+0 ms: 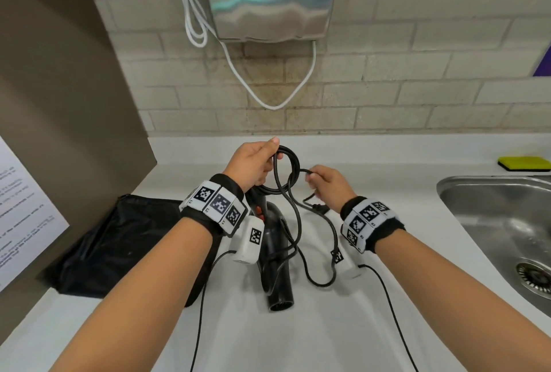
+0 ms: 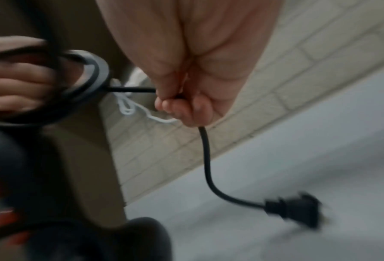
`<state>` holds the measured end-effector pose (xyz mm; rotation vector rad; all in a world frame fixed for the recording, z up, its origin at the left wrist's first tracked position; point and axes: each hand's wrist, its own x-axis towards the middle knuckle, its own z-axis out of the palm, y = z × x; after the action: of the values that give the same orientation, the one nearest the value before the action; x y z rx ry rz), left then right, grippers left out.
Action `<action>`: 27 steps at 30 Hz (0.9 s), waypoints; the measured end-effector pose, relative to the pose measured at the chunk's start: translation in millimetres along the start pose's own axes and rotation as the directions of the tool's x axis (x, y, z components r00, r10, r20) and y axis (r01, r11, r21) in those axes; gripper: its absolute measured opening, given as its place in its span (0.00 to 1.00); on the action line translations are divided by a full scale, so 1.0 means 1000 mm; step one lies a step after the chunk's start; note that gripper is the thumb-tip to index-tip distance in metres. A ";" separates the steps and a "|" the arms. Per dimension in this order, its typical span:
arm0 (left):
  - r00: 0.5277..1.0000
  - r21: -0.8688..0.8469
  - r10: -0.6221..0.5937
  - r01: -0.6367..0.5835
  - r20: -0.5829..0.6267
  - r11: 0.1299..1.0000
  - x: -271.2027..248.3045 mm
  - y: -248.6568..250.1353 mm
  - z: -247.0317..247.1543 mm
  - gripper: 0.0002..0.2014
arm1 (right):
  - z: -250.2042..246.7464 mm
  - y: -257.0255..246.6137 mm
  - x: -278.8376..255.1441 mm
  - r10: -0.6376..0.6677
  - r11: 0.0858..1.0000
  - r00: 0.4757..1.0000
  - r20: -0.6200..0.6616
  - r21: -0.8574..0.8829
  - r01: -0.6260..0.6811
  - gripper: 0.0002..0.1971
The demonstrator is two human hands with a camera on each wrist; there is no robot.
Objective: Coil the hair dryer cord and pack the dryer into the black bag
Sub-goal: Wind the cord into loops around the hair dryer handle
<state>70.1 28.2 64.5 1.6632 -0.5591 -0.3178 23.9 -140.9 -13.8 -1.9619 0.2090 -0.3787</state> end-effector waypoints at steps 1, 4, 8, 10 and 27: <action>1.000 -0.005 -0.001 0.000 -0.010 1.000 -0.001 0.000 -0.002 0.20 | -0.004 0.007 0.001 0.038 0.999 0.998 -0.044 0.000 -0.038 0.15; 1.000 -0.019 0.002 -0.002 -0.020 1.000 -0.002 -0.002 -0.005 0.20 | -0.010 0.019 0.004 0.222 0.974 0.970 -0.100 -0.028 -0.226 0.16; 0.999 -0.026 0.000 -0.002 -0.045 1.000 -0.005 -0.006 -0.011 0.19 | -0.026 0.045 -0.005 0.588 0.782 0.809 -0.008 -0.251 -0.571 0.10; 0.997 -0.038 -0.015 0.013 -0.074 0.999 -0.006 -0.008 -0.017 0.20 | -0.036 0.065 -0.012 0.626 0.753 0.779 0.032 -0.287 -0.592 0.20; 1.000 -0.009 -0.012 0.012 0.029 1.000 0.003 0.003 0.005 0.20 | 0.006 -0.031 -0.018 -0.073 0.994 0.965 0.252 -0.057 0.089 0.14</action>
<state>69.3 22.4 66.4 1.6563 -0.5682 -0.3531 8.7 -118.1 9.4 -2.0677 -0.0210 -0.1761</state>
